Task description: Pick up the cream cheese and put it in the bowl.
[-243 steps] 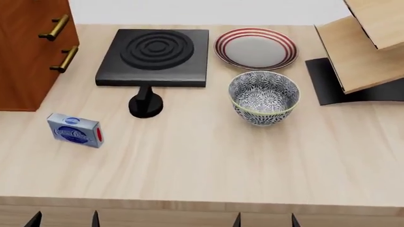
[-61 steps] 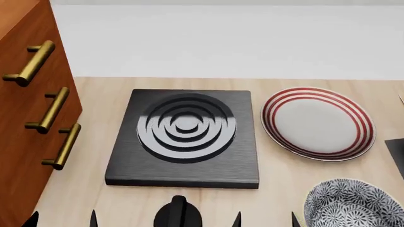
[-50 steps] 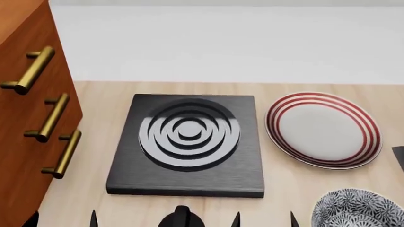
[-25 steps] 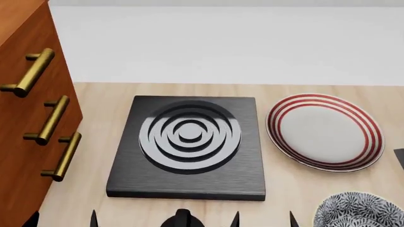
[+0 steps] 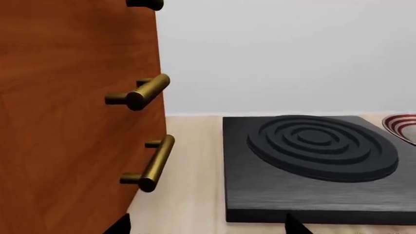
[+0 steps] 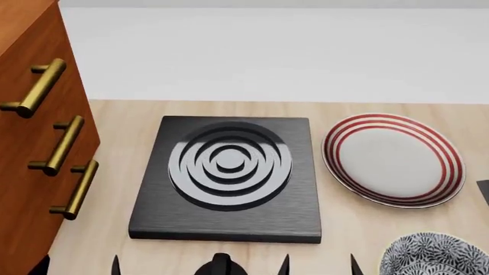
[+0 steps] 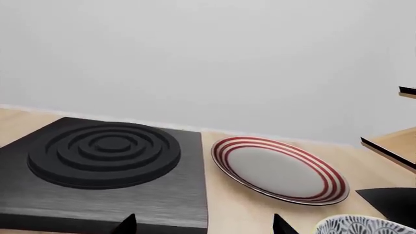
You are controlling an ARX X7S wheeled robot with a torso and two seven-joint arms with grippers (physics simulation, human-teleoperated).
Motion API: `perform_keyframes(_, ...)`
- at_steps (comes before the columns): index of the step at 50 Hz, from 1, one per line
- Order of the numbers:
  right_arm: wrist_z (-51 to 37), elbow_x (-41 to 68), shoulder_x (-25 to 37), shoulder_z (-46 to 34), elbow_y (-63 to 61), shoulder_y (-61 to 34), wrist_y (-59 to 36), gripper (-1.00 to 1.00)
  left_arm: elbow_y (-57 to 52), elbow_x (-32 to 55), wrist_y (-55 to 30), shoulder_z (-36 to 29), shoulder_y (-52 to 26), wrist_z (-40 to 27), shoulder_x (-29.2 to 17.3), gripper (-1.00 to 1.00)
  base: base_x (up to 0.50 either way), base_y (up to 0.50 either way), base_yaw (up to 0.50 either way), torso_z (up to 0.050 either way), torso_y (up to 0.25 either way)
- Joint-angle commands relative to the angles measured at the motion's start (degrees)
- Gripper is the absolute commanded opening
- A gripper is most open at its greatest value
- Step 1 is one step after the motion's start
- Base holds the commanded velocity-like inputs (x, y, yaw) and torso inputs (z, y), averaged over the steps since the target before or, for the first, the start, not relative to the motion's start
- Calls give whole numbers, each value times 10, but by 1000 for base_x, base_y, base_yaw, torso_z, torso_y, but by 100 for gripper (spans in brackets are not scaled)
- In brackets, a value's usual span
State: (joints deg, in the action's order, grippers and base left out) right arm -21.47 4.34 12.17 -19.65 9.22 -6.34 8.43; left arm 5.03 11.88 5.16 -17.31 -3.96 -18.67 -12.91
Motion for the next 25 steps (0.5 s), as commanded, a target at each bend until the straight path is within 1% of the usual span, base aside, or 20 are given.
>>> perform_keyframes(1, -5, 8, 24, 4, -111, 17, -59, 100, -123, 15, -128, -5, 11, -27, -26, 100, 0, 0, 0, 0, 0)
perform_keyframes(3, -5, 10, 30, 5, -142, 21, -77, 100, -149, 16, -149, -6, 13, -32, -31, 100, 0, 0, 0, 0, 0)
perform_keyframes(4, -7, 7, 35, 5, -168, 24, -93, 100, -190, 16, -184, -7, 15, -42, -40, 100, 0, 0, 0, 0, 0)
perform_keyframes(6, -10, 8, 43, 8, -209, 28, -117, 100, -251, 22, -224, -4, 20, -53, -52, 100, 0, 0, 0, 0, 0)
perform_keyframes(8, -10, 11, 46, 9, -226, 29, -128, 100, -269, 23, -237, -3, 21, -56, -56, 100, 0, 0, 0, 0, 0)
perform_keyframes(9, -11, 13, 53, 11, -260, 33, -149, 100, -308, 24, -265, -4, 20, -62, -65, 100, 0, 0, 0, 0, 0)
perform_keyframes(15, -12, 14, 54, 10, -262, 33, -150, 100, -309, 25, -267, -5, 20, -63, -65, 100, 0, 0, 0, 0, 0)
perform_keyframes(16, -11, 24, 75, 17, -347, 34, -224, 100, -395, 38, -353, -9, 2, -79, -84, 100, 0, 0, 0, 0, 0)
perform_keyframes(17, -11, 26, 79, 18, -389, 32, -241, 100, -434, 45, -388, -7, -3, -83, -85, 100, 0, 0, 0, 0, 0)
perform_keyframes(25, -10, 57, 93, 38, -466, 22, -309, 100, -528, 56, -476, 1, -29, -108, -97, 100, 0, 0, 0, 0, 0)
